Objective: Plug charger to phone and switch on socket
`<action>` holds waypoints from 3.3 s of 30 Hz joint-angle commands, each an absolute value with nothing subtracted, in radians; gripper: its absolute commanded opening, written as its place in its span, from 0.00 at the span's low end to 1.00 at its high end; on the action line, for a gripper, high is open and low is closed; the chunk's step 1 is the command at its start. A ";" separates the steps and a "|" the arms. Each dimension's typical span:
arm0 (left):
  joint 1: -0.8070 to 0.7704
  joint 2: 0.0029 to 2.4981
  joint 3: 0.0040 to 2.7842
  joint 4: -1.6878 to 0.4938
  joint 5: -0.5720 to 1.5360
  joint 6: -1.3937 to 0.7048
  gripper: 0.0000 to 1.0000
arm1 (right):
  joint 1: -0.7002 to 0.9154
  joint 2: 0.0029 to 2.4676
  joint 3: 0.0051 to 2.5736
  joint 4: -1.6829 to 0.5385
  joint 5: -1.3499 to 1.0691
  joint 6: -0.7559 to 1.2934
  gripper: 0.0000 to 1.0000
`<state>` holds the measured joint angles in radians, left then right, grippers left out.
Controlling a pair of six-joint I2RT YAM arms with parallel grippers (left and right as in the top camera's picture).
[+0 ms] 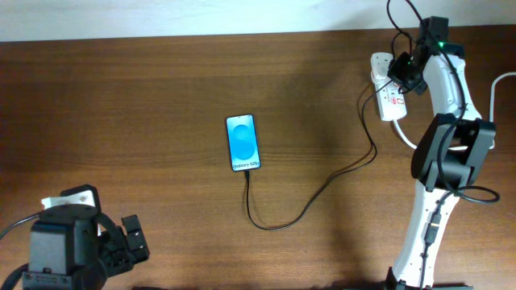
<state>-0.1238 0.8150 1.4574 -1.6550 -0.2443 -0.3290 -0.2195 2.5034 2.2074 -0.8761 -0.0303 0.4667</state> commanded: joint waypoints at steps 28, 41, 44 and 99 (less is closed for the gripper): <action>-0.124 0.816 1.456 -1.656 -0.259 -0.317 0.99 | -0.052 2.651 2.210 -0.961 -0.093 0.422 0.04; -0.124 0.816 1.456 -1.659 -0.260 -0.317 0.99 | -0.213 2.396 2.236 -1.150 0.117 0.427 0.04; -0.124 0.816 1.456 -1.644 -0.258 -0.318 0.99 | -0.269 2.302 2.236 -1.217 0.118 0.427 0.04; -0.124 0.369 1.456 -1.505 -0.285 -0.226 0.99 | -0.190 0.939 2.202 -1.698 0.043 0.419 0.98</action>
<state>-0.1238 0.3630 1.4593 -1.5059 -0.2745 -0.2420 -0.1955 0.9913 2.2238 -1.6920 0.0467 0.4202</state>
